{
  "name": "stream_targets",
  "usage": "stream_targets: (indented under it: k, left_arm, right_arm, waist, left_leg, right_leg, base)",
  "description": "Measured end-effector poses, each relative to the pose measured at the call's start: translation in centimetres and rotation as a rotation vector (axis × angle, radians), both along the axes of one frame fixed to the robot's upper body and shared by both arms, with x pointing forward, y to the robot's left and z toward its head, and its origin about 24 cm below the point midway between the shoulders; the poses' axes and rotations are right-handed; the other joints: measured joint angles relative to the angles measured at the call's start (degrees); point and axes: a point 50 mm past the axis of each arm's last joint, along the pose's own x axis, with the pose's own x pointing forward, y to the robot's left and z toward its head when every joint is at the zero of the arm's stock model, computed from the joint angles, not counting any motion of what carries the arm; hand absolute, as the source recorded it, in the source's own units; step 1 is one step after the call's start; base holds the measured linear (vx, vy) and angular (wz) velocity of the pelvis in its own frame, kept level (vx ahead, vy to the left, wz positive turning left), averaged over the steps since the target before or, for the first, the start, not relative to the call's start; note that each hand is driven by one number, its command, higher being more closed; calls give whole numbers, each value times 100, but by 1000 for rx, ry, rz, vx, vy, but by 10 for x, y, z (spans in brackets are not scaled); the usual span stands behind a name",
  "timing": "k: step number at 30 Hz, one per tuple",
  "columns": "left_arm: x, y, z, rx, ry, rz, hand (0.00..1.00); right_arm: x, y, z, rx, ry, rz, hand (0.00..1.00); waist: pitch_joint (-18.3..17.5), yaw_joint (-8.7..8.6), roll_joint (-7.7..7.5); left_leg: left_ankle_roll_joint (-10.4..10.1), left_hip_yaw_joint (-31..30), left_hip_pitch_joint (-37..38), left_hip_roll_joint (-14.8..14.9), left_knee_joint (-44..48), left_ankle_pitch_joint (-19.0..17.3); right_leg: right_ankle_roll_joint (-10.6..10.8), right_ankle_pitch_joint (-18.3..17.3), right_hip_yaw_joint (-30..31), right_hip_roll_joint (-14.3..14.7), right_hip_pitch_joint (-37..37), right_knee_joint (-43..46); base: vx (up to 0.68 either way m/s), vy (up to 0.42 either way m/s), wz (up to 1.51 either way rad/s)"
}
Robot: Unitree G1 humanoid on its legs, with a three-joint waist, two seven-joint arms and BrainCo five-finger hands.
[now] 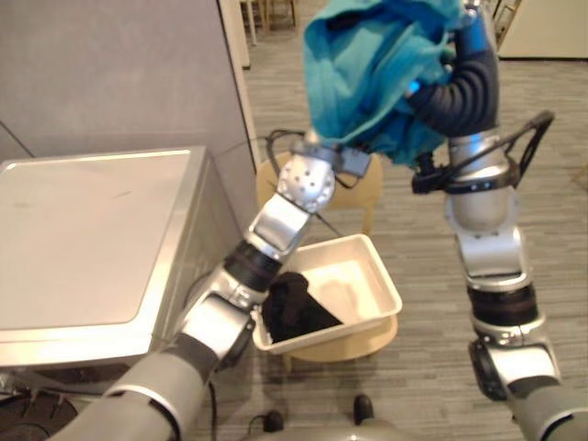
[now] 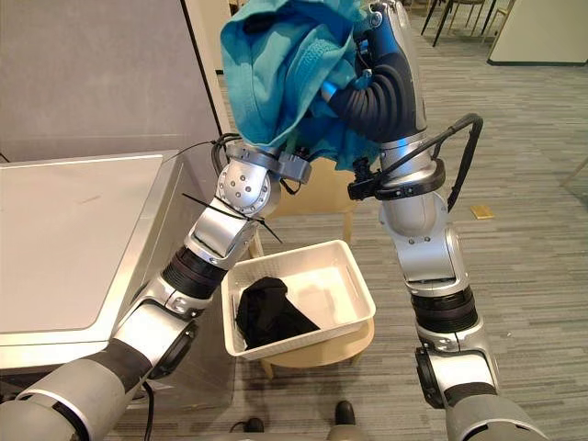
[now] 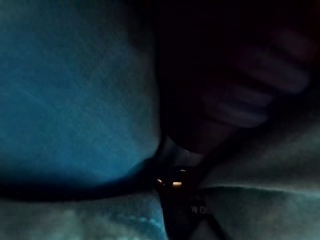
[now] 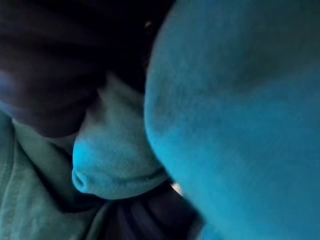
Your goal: Pick up the laundry basket with both hands and put the clothes into the washing machine.
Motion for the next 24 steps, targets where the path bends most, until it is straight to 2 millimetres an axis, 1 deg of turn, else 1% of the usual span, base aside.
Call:
stream_targets:
  k: [5, 8, 10, 11, 12, 13, 15, 16, 18, 19, 21, 23, 24]
  left_arm:
    - [2, 3, -4, 8, 13, 12, 100]
    - [4, 7, -9, 16, 23, 26, 100]
    - [3, 10, -9, 8, 19, 30, 100]
    - [0, 18, -9, -10, 7, 40, 100]
    - [-1, 22, -10, -20, 1, 46, 100]
    - [-3, 29, -12, -23, -8, 61, 100]
    - [-3, 49, -24, -31, 10, 114, 100]
    - [-2, 54, -28, -31, 22, 126, 100]
    - [-6, 70, -52, -26, 82, 159, 100]
    - [-9, 73, -58, -23, 95, 160, 100]
    - [-21, 84, -86, -15, 165, 163, 100]
    - [-30, 90, -107, -4, 233, 163, 100]
    - [-37, 93, -122, 1, 281, 161, 100]
  right_arm:
    - [1, -4, -4, 9, 20, -8, 0]
    - [0, -15, -10, 50, 48, -18, 0]
    - [-4, -28, -11, 81, 43, -54, 0]
    - [-10, -45, -12, 128, 37, -96, 0]
    - [-13, -54, -13, 147, 34, -126, 0]
    - [-17, -67, -16, 174, 33, -174, 0]
    - [-26, -104, -27, 263, 60, -297, 0]
    - [-29, -112, -31, 283, 72, -323, 0]
    - [-43, -141, -55, 343, 149, -421, 0]
    - [-47, -147, -62, 354, 174, -444, 0]
    - [-62, -166, -90, 410, 276, -538, 0]
    - [-73, -173, -112, 469, 349, -578, 0]
    - [-82, -176, -130, 514, 413, -603, 0]
  waist:
    - [0, -2, 0]
    - [0, -2, 1]
    - [0, 7, 1]
    - [0, 3, 1]
    - [0, 4, 1]
    - [1, 2, 1]
    - [0, -15, 3]
    - [0, -16, 3]
    - [-3, -11, 8]
    - [-3, -11, 8]
    - [-3, -8, 8]
    - [-5, -10, 10]
    - [-6, -6, 12]
  left_leg:
    - [0, 20, 15, 1, -6, 0]
    - [1, 39, 17, -3, -9, -2]
    - [7, 51, 18, -4, -9, -7]
    - [14, 73, 18, -6, -9, -13]
    - [20, 88, 19, -6, -9, -17]
    - [25, 103, 18, -9, -9, -21]
    - [39, 119, 18, -14, -9, -32]
    - [45, 123, 18, -14, -9, -35]
    - [67, 134, 19, -14, -9, -50]
    - [73, 134, 19, -15, -9, -55]
    - [80, 150, 22, -21, -5, -81]
    - [78, 167, 36, -22, 4, -103]
    - [79, 172, 41, -22, 8, -112]
  right_leg:
    - [0, -9, 22, 2, -2, 0]
    - [1, -9, 40, 1, -11, 0]
    - [3, -11, 52, 2, -15, 0]
    - [6, -13, 71, 2, -26, 0]
    - [7, -15, 80, 2, -32, 0]
    - [10, -16, 93, 2, -42, 1]
    - [55, -49, 110, 1, -57, 9]
    - [52, -53, 113, 1, -64, 19]
    - [30, -69, 125, 3, -93, 69]
    - [29, -75, 126, 2, -96, 77]
    - [35, -86, 142, -2, -100, 80]
    - [35, -103, 158, -3, -97, 91]
    - [34, -113, 162, -4, -96, 99]
  base:
    - [0, 0, -1]
    - [0, 0, 0]
    - [0, 0, -2]
    - [0, 0, -6]
    - [0, 0, -8]
    - [0, 0, -7]
    - [0, -1, -6]
    - [0, -3, -4]
    - [0, 0, 0]
    - [0, 0, 0]
    - [7, 0, -2]
    - [7, 1, -4]
    - [0, 0, 0]
